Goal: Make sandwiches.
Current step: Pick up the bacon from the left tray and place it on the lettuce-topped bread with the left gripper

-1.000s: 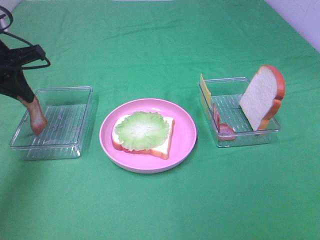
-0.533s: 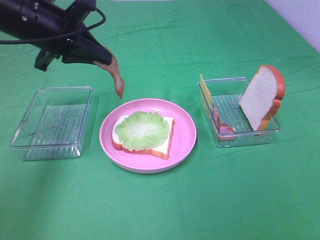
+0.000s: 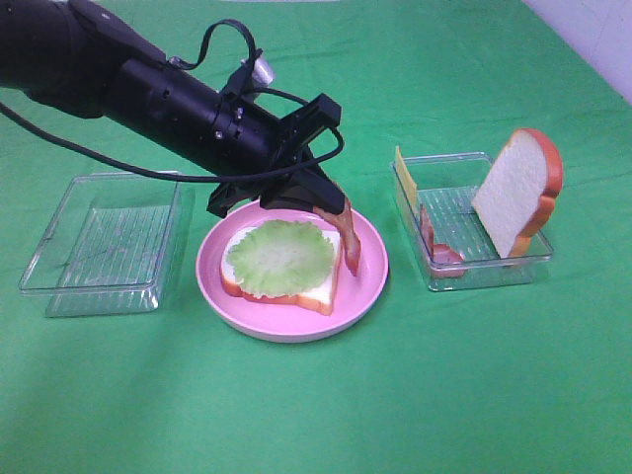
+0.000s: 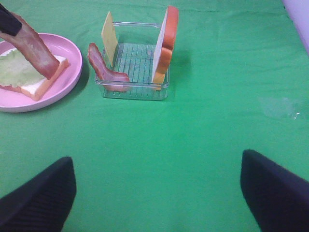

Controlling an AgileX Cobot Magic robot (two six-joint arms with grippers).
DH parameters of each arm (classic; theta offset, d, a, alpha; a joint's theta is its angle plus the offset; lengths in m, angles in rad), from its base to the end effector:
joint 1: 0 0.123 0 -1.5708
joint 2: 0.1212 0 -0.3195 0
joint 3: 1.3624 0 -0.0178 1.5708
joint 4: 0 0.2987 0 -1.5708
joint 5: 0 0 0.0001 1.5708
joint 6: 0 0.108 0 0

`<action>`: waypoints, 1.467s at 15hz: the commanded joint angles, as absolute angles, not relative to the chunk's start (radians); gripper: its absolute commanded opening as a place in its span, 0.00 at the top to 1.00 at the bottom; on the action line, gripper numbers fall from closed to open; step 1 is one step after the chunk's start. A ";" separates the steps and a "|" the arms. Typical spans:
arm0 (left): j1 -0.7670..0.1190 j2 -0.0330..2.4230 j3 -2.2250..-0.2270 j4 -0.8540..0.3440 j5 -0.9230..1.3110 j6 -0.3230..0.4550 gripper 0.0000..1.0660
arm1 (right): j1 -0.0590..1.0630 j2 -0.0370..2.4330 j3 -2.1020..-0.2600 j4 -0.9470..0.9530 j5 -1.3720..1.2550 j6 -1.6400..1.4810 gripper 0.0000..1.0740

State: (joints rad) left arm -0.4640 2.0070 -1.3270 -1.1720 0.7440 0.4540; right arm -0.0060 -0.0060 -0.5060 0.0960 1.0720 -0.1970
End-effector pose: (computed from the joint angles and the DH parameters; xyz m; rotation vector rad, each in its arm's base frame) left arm 0.3961 -0.2737 0.1741 0.1290 2.6724 -1.2449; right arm 0.0152 0.0090 0.2940 -0.2002 2.0300 -0.0123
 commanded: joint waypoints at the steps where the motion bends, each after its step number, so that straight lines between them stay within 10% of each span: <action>1: -0.462 2.044 -1.340 -1.105 0.706 0.459 1.00 | -0.012 -0.017 -0.505 0.103 1.067 -0.210 0.19; 11: -0.456 2.039 -1.340 -0.772 0.622 0.398 1.00 | -0.012 -0.017 -0.505 0.103 1.067 -0.210 0.19; 18: -0.405 2.032 -1.340 -0.743 0.617 0.313 1.00 | -0.012 -0.017 -0.505 0.103 1.067 -0.210 0.19; 20: -0.405 2.038 -1.340 -0.739 0.624 0.308 0.85 | -0.012 -0.017 -0.505 0.103 1.067 -0.210 0.19; 22: -0.405 2.036 -1.340 -0.739 0.625 0.308 0.41 | -0.012 -0.017 -0.505 0.103 1.067 -0.210 0.19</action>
State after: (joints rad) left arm -0.4040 2.0360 -1.3360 -0.7390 0.6200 0.3120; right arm -0.0060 -0.0060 -0.5060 0.0960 1.0720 -0.1970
